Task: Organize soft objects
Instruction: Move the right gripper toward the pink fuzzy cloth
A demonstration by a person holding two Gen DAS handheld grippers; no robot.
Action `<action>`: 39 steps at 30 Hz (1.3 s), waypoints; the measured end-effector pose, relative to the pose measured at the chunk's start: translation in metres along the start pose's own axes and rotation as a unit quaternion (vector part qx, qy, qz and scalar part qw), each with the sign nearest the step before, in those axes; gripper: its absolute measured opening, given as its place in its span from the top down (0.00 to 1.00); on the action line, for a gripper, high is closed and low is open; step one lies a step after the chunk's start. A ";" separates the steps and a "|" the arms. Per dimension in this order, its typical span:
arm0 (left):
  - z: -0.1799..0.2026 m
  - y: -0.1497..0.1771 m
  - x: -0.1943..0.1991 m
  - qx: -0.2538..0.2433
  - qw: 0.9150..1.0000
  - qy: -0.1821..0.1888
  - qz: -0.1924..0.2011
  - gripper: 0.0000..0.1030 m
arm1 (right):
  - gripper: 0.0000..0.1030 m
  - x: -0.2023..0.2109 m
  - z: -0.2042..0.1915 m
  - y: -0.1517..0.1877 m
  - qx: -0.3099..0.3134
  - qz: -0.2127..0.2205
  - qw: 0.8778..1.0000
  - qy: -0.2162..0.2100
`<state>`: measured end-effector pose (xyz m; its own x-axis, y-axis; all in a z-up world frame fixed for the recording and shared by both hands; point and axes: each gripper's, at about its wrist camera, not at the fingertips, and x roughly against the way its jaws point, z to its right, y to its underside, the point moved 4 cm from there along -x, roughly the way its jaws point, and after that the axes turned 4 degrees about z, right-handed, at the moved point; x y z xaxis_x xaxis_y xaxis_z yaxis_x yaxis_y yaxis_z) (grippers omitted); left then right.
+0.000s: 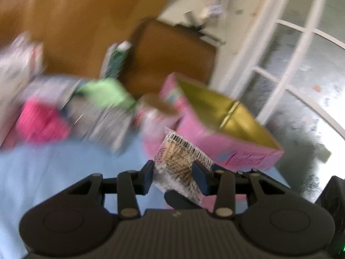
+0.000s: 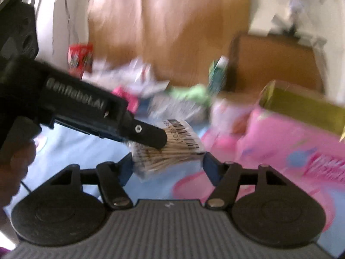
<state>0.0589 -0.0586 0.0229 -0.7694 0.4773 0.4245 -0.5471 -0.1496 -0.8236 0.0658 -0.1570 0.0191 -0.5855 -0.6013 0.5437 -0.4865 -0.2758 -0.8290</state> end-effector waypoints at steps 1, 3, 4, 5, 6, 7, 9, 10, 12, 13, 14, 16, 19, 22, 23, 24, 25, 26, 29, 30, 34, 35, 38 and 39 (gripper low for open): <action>0.014 -0.009 -0.006 -0.018 1.000 0.008 0.009 0.63 | 0.32 0.007 0.005 -0.005 0.007 0.023 1.000 0.019; 0.039 -0.023 -0.022 -0.051 0.998 0.028 0.026 0.62 | 0.32 0.018 0.021 -0.015 0.004 0.056 0.997 0.056; 0.050 -0.027 -0.033 -0.063 0.997 0.036 0.031 0.62 | 0.32 0.021 0.031 -0.019 -0.001 0.067 0.995 0.071; 0.061 -0.032 -0.046 -0.070 0.996 0.045 0.033 0.61 | 0.31 0.024 0.041 -0.022 -0.005 0.078 0.993 0.089; 0.070 -0.037 -0.058 -0.073 0.995 0.054 0.034 0.60 | 0.31 0.026 0.052 -0.025 -0.005 0.084 0.990 0.110; 0.079 -0.041 -0.072 -0.076 0.995 0.064 0.033 0.60 | 0.31 0.027 0.065 -0.027 -0.006 0.087 0.988 0.129; 0.094 -0.045 -0.099 -0.079 0.994 0.072 0.027 0.60 | 0.31 0.029 0.089 -0.029 -0.010 0.088 0.983 0.161; 0.101 -0.047 -0.109 -0.079 0.994 0.073 0.025 0.59 | 0.31 0.028 0.101 -0.028 -0.015 0.084 0.981 0.175; 0.111 -0.046 -0.130 -0.081 0.994 0.064 0.020 0.56 | 0.30 0.025 0.119 -0.026 -0.020 0.074 0.976 0.204; 0.113 -0.044 -0.136 -0.083 0.995 0.054 0.015 0.55 | 0.28 0.021 0.129 -0.023 -0.021 0.070 0.973 0.220; 0.112 -0.041 -0.140 -0.084 0.996 0.042 0.009 0.55 | 0.26 0.017 0.137 -0.020 -0.021 0.065 0.970 0.235; 0.109 -0.035 -0.134 -0.084 0.996 0.035 0.012 0.55 | 0.19 0.011 0.149 -0.011 -0.023 0.047 0.963 0.266; 0.101 -0.029 -0.107 -0.099 0.994 0.030 0.040 0.53 | 0.19 0.021 0.153 -0.002 -0.058 0.059 0.961 0.264; 0.079 -0.021 -0.065 -0.106 0.992 0.018 0.066 0.51 | 0.18 0.026 0.149 -0.001 -0.060 0.067 0.960 0.265; 0.069 -0.018 -0.051 -0.107 0.991 0.010 0.074 0.51 | 0.18 0.026 0.148 -0.002 -0.061 0.070 0.960 0.265; 0.058 -0.015 -0.039 -0.107 0.991 -0.004 0.081 0.50 | 0.18 0.029 0.144 -0.004 -0.064 0.078 0.960 0.261; 0.045 -0.011 -0.025 -0.107 0.990 -0.022 0.089 0.49 | 0.18 0.029 0.141 -0.007 -0.066 0.089 0.961 0.252; 0.031 -0.007 -0.013 -0.105 0.989 -0.043 0.096 0.49 | 0.18 0.032 0.133 -0.009 -0.068 0.101 0.962 0.244; -0.017 0.003 0.023 -0.081 0.985 -0.109 0.110 0.49 | 0.30 0.038 0.104 -0.015 -0.065 0.133 0.968 0.202; -0.032 0.007 0.034 -0.074 0.982 -0.131 0.112 0.49 | 0.43 0.036 0.093 -0.017 -0.068 0.141 0.971 0.180; -0.081 0.018 0.065 -0.062 0.968 -0.219 0.110 0.49 | 0.66 0.006 0.056 -0.020 -0.107 0.113 0.985 0.068; -0.091 0.021 0.072 -0.055 0.966 -0.226 0.110 0.49 | 0.67 -0.004 0.048 -0.020 -0.114 0.097 0.987 0.051; -0.112 0.031 0.084 -0.027 0.966 -0.234 0.109 0.44 | 0.67 -0.032 0.021 -0.019 -0.110 0.058 0.992 0.026; -0.116 0.031 0.083 -0.017 0.967 -0.230 0.107 0.44 | 0.67 -0.038 0.012 -0.019 -0.104 0.052 0.993 0.024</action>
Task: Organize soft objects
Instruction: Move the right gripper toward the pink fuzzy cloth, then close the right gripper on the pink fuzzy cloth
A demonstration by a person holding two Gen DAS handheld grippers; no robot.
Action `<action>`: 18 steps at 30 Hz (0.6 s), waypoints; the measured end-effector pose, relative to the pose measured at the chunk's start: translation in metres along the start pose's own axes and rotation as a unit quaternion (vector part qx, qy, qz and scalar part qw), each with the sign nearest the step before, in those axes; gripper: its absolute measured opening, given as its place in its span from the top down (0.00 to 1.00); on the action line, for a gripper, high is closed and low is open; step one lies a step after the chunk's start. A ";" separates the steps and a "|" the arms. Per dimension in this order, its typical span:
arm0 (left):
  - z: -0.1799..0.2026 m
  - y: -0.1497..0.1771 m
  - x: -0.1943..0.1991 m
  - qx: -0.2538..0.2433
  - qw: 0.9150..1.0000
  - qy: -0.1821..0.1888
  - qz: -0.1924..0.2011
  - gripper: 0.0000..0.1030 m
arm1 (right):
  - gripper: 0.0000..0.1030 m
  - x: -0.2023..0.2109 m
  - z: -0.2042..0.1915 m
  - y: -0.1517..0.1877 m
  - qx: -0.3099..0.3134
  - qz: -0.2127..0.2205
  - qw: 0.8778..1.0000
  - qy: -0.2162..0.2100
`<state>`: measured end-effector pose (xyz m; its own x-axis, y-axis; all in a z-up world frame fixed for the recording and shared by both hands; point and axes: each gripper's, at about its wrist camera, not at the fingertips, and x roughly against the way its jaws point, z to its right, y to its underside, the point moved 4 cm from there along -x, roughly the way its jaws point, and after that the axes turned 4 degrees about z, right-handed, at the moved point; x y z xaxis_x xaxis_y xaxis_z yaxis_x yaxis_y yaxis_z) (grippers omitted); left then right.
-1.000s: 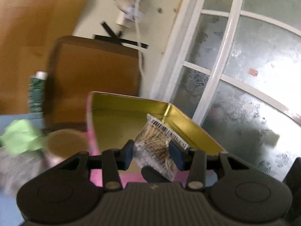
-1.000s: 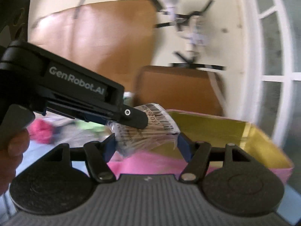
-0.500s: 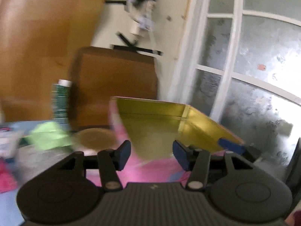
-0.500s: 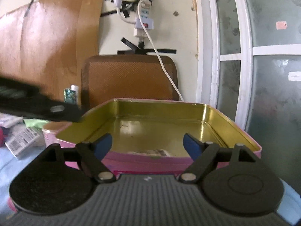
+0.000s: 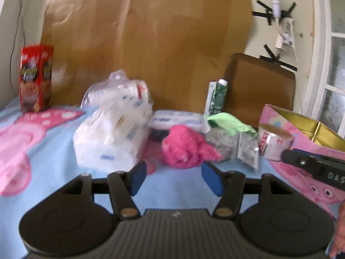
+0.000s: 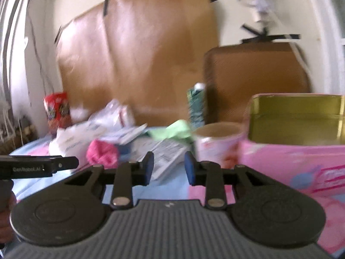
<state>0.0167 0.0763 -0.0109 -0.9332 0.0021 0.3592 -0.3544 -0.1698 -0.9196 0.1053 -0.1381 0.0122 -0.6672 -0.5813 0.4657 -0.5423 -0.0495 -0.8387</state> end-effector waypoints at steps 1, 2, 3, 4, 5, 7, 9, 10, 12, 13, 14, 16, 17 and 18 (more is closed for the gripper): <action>-0.004 0.000 0.000 0.010 1.000 0.007 -0.001 0.44 | 0.67 -0.004 -0.007 0.002 0.007 -0.006 1.000 -0.004; -0.004 -0.001 0.001 0.014 1.000 0.012 0.005 0.44 | 0.67 -0.010 -0.014 0.002 0.013 -0.012 1.000 -0.008; -0.005 -0.001 0.002 0.016 1.000 0.015 0.011 0.44 | 0.67 -0.014 -0.020 0.001 0.019 -0.019 1.000 -0.014; -0.001 -0.002 0.001 0.016 1.000 0.018 0.013 0.44 | 0.67 -0.018 -0.025 0.002 0.027 -0.025 0.999 -0.019; 0.001 -0.002 0.002 0.016 0.999 0.021 0.018 0.44 | 0.67 -0.022 -0.030 0.002 0.035 -0.031 0.999 -0.024; 0.002 -0.004 0.003 0.024 0.999 0.027 0.033 0.39 | 0.67 -0.034 -0.039 0.001 0.053 -0.043 0.997 -0.033; -0.005 -0.005 0.006 0.046 0.998 0.028 0.046 0.39 | 0.67 -0.047 -0.047 -0.001 0.075 -0.051 0.995 -0.044; -0.009 -0.006 0.005 0.057 0.997 0.029 0.047 0.39 | 0.66 -0.052 -0.053 0.000 0.085 -0.052 0.994 -0.045; -0.014 -0.006 0.006 0.074 0.996 0.030 0.048 0.39 | 0.67 -0.064 -0.065 0.000 0.107 -0.058 0.991 -0.052; -0.016 -0.007 0.005 0.080 0.995 0.032 0.047 0.39 | 0.66 -0.070 -0.069 -0.001 0.113 -0.061 0.990 -0.053; -0.017 -0.008 0.004 0.083 0.995 0.035 0.047 0.39 | 0.66 -0.074 -0.072 -0.001 0.114 -0.065 0.990 -0.054; -0.016 -0.007 0.005 0.080 0.995 0.036 0.049 0.39 | 0.63 -0.084 -0.076 0.000 0.117 -0.081 0.988 -0.064; -0.015 -0.007 0.005 0.077 0.995 0.036 0.050 0.38 | 0.62 -0.089 -0.080 0.003 0.123 -0.096 0.985 -0.074; -0.013 -0.007 0.005 0.073 0.996 0.034 0.050 0.38 | 0.62 -0.092 -0.082 0.005 0.128 -0.105 0.983 -0.079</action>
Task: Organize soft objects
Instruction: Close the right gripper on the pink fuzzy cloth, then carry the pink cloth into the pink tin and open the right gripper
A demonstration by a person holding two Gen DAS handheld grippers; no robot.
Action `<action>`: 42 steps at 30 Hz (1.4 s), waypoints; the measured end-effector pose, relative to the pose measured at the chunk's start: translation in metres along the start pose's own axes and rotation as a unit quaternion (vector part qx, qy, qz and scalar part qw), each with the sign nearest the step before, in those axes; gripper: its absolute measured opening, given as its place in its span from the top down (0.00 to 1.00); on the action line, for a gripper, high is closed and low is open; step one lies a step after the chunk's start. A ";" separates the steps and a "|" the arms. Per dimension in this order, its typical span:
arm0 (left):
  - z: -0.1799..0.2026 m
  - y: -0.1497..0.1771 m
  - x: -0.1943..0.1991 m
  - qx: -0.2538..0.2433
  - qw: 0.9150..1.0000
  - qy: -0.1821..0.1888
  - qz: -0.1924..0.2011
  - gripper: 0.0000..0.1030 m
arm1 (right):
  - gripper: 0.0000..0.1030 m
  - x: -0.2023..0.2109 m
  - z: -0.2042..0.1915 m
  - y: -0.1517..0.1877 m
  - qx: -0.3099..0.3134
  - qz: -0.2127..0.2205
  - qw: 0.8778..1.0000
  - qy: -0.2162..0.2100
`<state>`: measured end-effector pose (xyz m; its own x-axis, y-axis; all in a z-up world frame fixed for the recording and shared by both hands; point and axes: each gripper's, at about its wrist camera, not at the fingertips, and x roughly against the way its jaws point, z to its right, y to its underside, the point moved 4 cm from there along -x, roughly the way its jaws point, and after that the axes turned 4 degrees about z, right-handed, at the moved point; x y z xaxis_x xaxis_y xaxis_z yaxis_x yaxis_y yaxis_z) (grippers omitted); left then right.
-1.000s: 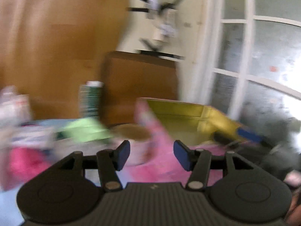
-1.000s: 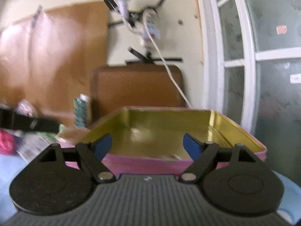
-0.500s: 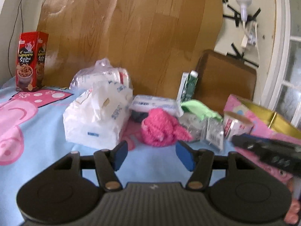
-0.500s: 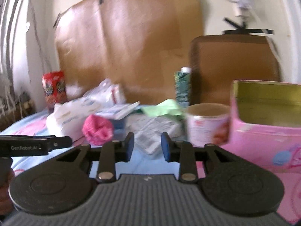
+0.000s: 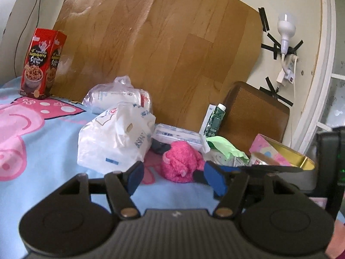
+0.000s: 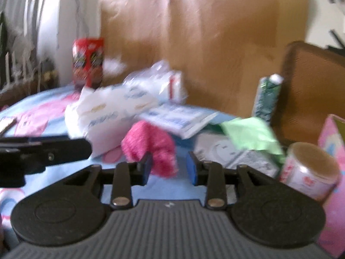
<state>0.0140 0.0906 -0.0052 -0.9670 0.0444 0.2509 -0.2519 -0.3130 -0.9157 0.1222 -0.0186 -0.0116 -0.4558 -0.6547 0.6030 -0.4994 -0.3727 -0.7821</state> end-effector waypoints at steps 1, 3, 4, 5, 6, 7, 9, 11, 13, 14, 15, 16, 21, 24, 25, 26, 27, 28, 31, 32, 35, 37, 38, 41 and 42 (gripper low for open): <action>0.001 0.000 0.000 -0.002 1.000 -0.001 0.001 0.38 | 0.69 -0.003 -0.002 0.001 0.004 -0.008 1.000 -0.005; -0.001 0.000 0.000 -0.003 1.000 0.000 0.003 0.37 | 0.92 -0.001 -0.002 0.002 -0.003 -0.015 1.000 -0.024; -0.002 -0.001 0.000 0.000 1.000 0.000 0.004 0.35 | 0.92 0.003 -0.002 0.002 -0.006 -0.012 1.000 -0.027; -0.003 -0.001 0.001 0.003 1.000 -0.002 0.005 0.34 | 0.92 0.009 -0.002 0.003 -0.005 -0.009 1.000 -0.027; -0.004 -0.001 0.001 0.007 1.000 -0.002 0.004 0.34 | 0.92 0.015 -0.002 0.005 -0.003 -0.009 1.000 -0.026; -0.005 -0.001 0.000 0.010 1.000 -0.001 0.003 0.34 | 0.92 0.021 -0.002 0.007 -0.004 -0.011 1.000 -0.028; -0.006 -0.002 -0.001 0.011 1.000 0.002 0.000 0.34 | 0.92 0.038 0.001 0.014 -0.009 -0.013 0.999 -0.040; -0.005 -0.002 -0.002 0.007 1.000 0.007 -0.003 0.34 | 0.92 0.058 0.005 0.023 -0.008 -0.017 0.998 -0.057; -0.003 -0.002 -0.003 0.001 1.000 0.015 -0.008 0.34 | 0.92 0.083 0.010 0.035 -0.016 -0.021 0.997 -0.070; -0.002 -0.001 -0.004 -0.002 1.000 0.019 -0.011 0.34 | 0.92 0.092 0.013 0.038 -0.020 -0.021 0.997 -0.071; 0.000 0.000 -0.005 -0.006 0.999 0.027 -0.020 0.33 | 0.92 0.104 0.017 0.044 -0.032 -0.020 0.997 -0.069; 0.004 0.000 -0.007 -0.008 0.999 0.037 -0.032 0.32 | 0.92 0.114 0.021 0.049 -0.047 -0.018 0.997 -0.063; 0.030 0.006 0.000 0.034 0.988 0.133 -0.068 0.22 | 0.78 0.135 0.033 0.068 -0.066 -0.027 0.997 -0.033; 0.057 0.012 0.004 0.020 0.982 0.169 -0.085 0.21 | 0.48 0.134 0.030 0.066 -0.056 -0.017 0.998 -0.035; 0.065 0.015 0.002 0.009 0.981 0.171 -0.093 0.21 | 0.46 0.132 0.027 0.064 -0.049 -0.012 0.998 -0.039; 0.072 0.018 -0.001 -0.003 0.980 0.169 -0.103 0.21 | 0.46 0.130 0.025 0.063 -0.041 -0.009 0.998 -0.043; 0.078 0.022 -0.007 -0.015 0.980 0.162 -0.117 0.24 | 0.45 0.127 0.021 0.062 -0.031 -0.010 0.998 -0.046; 0.084 0.027 -0.014 -0.025 0.979 0.152 -0.131 0.31 | 0.42 0.123 0.021 0.062 -0.024 -0.014 0.999 -0.047; 0.092 0.038 -0.031 -0.022 0.974 0.146 -0.169 0.49 | 0.45 0.101 0.020 0.062 -0.027 -0.049 0.998 -0.037; 0.096 0.037 -0.031 -0.021 0.976 0.144 -0.164 0.49 | 0.51 0.102 0.024 0.061 -0.034 -0.043 0.998 -0.040; 0.121 0.026 -0.031 -0.049 0.975 0.165 -0.143 0.50 | 0.63 0.108 0.032 0.055 -0.032 -0.012 0.999 -0.014; 0.143 0.018 -0.035 -0.063 0.972 0.186 -0.129 0.50 | 0.63 0.121 0.042 0.053 -0.037 0.022 0.999 0.006; 0.155 0.013 -0.039 -0.070 0.970 0.197 -0.123 0.50 | 0.63 0.129 0.051 0.051 -0.044 0.040 0.998 0.017; 0.198 0.002 -0.056 -0.101 0.963 0.228 -0.103 0.47 | 0.63 0.149 0.075 0.045 -0.052 0.097 0.991 0.075; 0.211 0.001 -0.063 -0.112 0.961 0.235 -0.097 0.47 | 0.63 0.154 0.083 0.043 -0.054 0.110 0.988 0.095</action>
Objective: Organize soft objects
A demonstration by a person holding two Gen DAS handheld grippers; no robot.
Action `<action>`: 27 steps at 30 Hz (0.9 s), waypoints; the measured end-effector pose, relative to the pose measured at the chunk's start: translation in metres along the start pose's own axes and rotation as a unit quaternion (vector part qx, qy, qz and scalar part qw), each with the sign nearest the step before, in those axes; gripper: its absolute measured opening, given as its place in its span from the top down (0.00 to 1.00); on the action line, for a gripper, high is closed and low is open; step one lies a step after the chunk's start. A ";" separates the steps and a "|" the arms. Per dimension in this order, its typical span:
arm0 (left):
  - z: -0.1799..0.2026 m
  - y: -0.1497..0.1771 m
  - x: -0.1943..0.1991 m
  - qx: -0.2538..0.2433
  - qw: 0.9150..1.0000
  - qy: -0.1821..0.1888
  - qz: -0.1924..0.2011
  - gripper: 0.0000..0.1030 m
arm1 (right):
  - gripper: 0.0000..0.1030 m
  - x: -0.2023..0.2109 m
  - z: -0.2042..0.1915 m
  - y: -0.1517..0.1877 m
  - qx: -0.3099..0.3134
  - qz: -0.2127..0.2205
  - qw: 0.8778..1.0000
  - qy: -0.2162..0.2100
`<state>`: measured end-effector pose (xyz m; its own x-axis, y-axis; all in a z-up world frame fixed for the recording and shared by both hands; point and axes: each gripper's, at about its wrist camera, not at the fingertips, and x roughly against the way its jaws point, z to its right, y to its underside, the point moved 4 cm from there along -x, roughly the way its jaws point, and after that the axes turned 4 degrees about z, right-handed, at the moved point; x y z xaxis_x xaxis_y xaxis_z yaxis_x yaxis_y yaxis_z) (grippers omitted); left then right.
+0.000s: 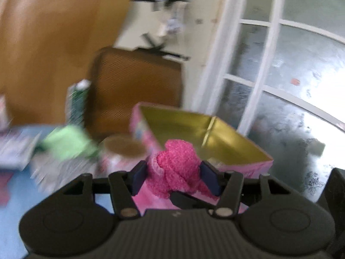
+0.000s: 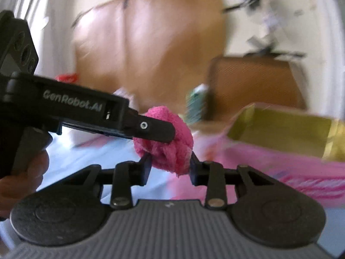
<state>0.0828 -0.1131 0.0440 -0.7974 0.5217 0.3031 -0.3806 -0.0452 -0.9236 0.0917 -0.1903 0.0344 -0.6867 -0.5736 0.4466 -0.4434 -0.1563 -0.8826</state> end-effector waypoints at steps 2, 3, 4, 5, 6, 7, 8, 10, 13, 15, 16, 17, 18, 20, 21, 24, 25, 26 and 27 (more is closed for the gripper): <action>0.013 -0.008 -0.029 -0.014 1.000 0.005 -0.001 0.42 | 0.63 0.002 0.021 -0.006 -0.002 0.021 0.999 0.042; 0.017 -0.010 -0.042 -0.017 1.000 0.007 -0.005 0.35 | 0.63 -0.001 0.032 -0.008 0.000 0.025 0.998 0.061; 0.021 -0.011 -0.056 -0.022 1.000 0.005 -0.010 0.28 | 0.62 -0.004 0.041 -0.010 0.001 0.028 0.997 0.077; 0.024 -0.011 -0.067 -0.028 0.999 -0.008 -0.012 0.26 | 0.62 -0.010 0.052 -0.011 0.002 0.029 0.995 0.098; 0.026 -0.011 -0.073 -0.034 0.999 -0.019 -0.012 0.26 | 0.61 -0.015 0.061 -0.010 0.001 0.029 0.993 0.118; 0.028 -0.010 -0.075 -0.035 0.999 -0.025 -0.011 0.27 | 0.56 -0.018 0.070 -0.009 0.000 0.026 0.989 0.142; 0.028 -0.009 -0.072 -0.030 0.999 -0.022 -0.008 0.27 | 0.55 -0.023 0.079 -0.008 -0.004 0.021 0.987 0.159; 0.024 -0.004 -0.061 -0.026 0.999 -0.019 -0.002 0.27 | 0.55 -0.025 0.095 -0.005 -0.032 0.023 0.985 0.166; 0.007 0.003 -0.035 -0.018 0.999 -0.035 0.007 0.27 | 0.50 -0.020 0.100 0.001 -0.050 0.031 0.984 0.168; -0.014 0.009 -0.014 0.003 0.999 -0.049 0.011 0.27 | 0.50 -0.018 0.097 0.002 -0.050 0.034 0.984 0.165; -0.025 0.012 -0.002 0.012 0.998 -0.061 0.015 0.27 | 0.50 -0.016 0.094 0.002 -0.052 0.042 0.985 0.162; -0.038 0.015 0.010 0.021 0.996 -0.079 0.020 0.26 | 0.50 -0.008 0.092 0.001 -0.052 0.047 0.985 0.157; -0.051 0.019 0.023 0.030 0.995 -0.097 0.023 0.26 | 0.50 -0.009 0.088 0.001 -0.052 0.046 0.986 0.152; -0.084 0.025 0.050 0.060 0.988 -0.140 0.032 0.26 | 0.50 -0.010 0.077 0.000 -0.048 0.044 0.988 0.138; -0.099 0.027 0.062 0.073 0.984 -0.160 0.036 0.26 | 0.50 -0.010 0.070 -0.001 -0.044 0.045 0.989 0.131; -0.138 0.038 0.100 0.071 0.967 -0.241 0.047 0.26 | 0.50 -0.018 0.044 -0.004 -0.021 0.042 0.994 0.098; -0.148 0.042 0.111 0.065 0.961 -0.263 0.050 0.26 | 0.50 -0.022 0.033 -0.005 -0.012 0.037 0.996 0.084; -0.153 0.045 0.118 0.063 0.958 -0.275 0.051 0.26 | 0.50 -0.028 0.023 -0.005 -0.003 0.032 0.997 0.070; -0.160 0.049 0.125 0.065 0.955 -0.284 0.054 0.26 | 0.51 -0.034 0.013 -0.006 0.006 0.026 0.998 0.054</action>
<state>0.0392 0.0857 -0.0012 -0.9463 -0.0361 0.3211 -0.3083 -0.1975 -0.9306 0.1254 -0.1801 0.0229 -0.7676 -0.4905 0.4126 -0.3986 -0.1388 -0.9066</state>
